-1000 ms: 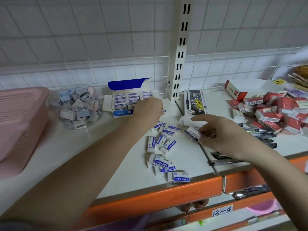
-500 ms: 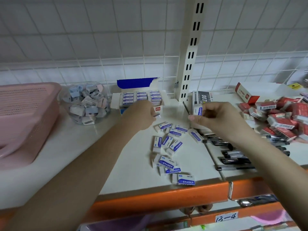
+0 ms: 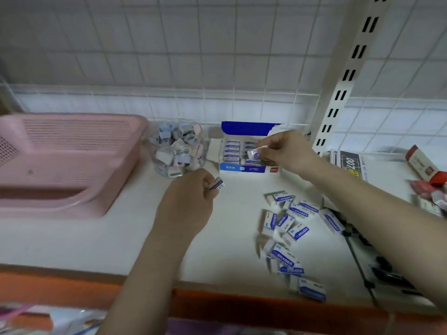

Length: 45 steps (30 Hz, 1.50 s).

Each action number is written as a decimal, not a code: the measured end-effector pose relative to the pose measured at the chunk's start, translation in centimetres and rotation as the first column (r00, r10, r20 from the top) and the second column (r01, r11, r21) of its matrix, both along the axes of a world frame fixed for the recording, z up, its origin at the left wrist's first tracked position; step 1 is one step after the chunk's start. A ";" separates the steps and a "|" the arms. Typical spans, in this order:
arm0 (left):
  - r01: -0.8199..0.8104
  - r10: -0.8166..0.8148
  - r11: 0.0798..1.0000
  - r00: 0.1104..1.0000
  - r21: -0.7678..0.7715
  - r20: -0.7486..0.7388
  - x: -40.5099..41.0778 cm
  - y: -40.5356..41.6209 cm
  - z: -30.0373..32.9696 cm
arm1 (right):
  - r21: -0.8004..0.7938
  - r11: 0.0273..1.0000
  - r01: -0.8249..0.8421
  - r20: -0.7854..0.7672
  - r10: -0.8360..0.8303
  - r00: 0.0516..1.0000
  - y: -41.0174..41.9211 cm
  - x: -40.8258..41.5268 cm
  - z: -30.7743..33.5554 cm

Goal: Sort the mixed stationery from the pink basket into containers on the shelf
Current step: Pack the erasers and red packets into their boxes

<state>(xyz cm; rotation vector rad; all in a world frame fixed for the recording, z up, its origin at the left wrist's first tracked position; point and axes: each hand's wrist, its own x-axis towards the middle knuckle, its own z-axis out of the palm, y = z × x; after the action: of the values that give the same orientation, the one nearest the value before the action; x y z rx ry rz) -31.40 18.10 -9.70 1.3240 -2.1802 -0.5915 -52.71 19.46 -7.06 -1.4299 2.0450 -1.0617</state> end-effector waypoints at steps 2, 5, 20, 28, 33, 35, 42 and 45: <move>-0.034 0.034 0.999 0.999 -0.024 -0.032 0.7 -0.1 0.0 | 0.022 1.000 -0.011 -0.025 0.012 1.000 -0.2 0.2 -0.3; -0.058 0.057 0.998 0.998 -0.026 -0.040 1.2 -0.2 -0.1 | 0.062 0.997 -0.039 -0.060 0.043 0.997 -0.6 0.1 -0.4; -0.064 0.065 0.998 0.996 0.014 -0.056 0.8 -0.7 0.1 | 0.158 0.987 0.032 -0.558 0.062 0.827 -1.9 -0.5 -1.4; -0.059 0.060 0.998 0.997 0.025 -0.053 1.5 -1.1 0.5 | 0.355 0.935 0.015 -0.674 0.245 0.697 -3.6 0.6 -0.2; -0.065 0.067 0.997 0.995 0.028 -0.077 1.9 -1.3 0.5 | 0.312 0.950 0.008 -0.679 0.217 0.701 -4.0 0.7 -0.7; -0.065 0.067 0.998 0.994 0.018 -0.081 2.0 -1.5 0.5 | 0.273 0.962 -0.008 -0.655 0.192 0.731 -3.8 0.5 -0.9; 0.097 -0.099 0.995 0.988 -0.019 -0.119 -0.2 -3.3 1.3 | 0.201 0.977 -0.077 -0.459 0.164 0.873 -1.4 -0.4 0.2; 0.238 -0.224 0.970 0.958 0.060 -0.181 -2.6 -4.1 1.7 | 0.130 0.991 -0.040 -0.445 0.095 0.891 1.5 -0.9 1.0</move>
<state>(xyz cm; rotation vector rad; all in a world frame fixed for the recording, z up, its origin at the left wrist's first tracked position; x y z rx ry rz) -34.04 14.05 -8.02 1.0203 -2.2005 -0.8600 -53.60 20.91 -6.07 -1.7989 2.2997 -0.6024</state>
